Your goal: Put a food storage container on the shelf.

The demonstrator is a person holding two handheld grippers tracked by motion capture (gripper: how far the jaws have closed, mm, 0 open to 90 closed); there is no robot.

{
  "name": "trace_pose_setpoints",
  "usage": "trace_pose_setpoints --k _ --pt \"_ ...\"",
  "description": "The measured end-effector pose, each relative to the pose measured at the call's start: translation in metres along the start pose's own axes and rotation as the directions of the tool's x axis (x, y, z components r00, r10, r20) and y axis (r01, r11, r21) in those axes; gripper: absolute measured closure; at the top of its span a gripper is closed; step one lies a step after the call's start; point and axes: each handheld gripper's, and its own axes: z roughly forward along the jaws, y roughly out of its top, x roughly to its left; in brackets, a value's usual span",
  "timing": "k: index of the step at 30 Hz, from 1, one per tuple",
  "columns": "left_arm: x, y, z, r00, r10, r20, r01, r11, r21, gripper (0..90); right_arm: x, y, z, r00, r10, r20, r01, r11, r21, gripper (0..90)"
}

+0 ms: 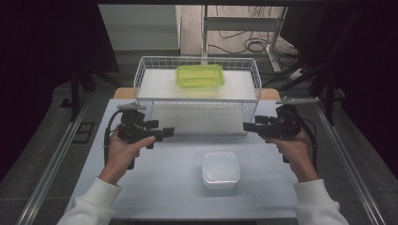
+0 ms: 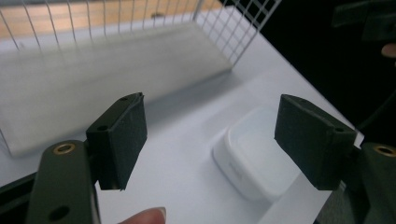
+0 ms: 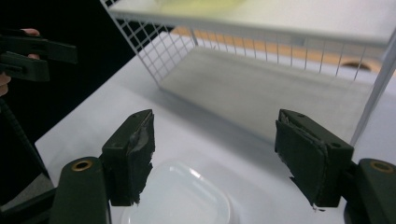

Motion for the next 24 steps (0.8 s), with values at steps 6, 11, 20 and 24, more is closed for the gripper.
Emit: trace_pose_setpoints --k 6,11,20,24 --pt "-0.001 -0.021 0.007 0.9999 -0.011 -0.007 0.012 0.9993 0.035 25.7 -0.001 -0.026 0.001 0.9998 0.012 0.017 -0.013 0.999 0.046 28.8" --pt "-0.003 -0.034 0.005 0.9998 -0.016 -0.008 0.016 0.9991 0.038 25.7 0.0 -0.043 0.004 0.9996 0.017 0.02 -0.019 0.997 0.077 29.2" --pt "-0.001 -0.054 0.002 0.9991 -0.043 -0.002 0.043 0.9984 0.036 25.6 0.001 -0.059 0.006 0.999 0.041 0.016 -0.042 0.995 0.095 29.5" --pt "0.001 -0.06 -0.001 0.9989 -0.045 -0.013 0.046 0.9977 0.05 25.5 0.0 -0.064 0.006 0.9987 0.042 0.03 -0.045 0.993 0.107 29.5"
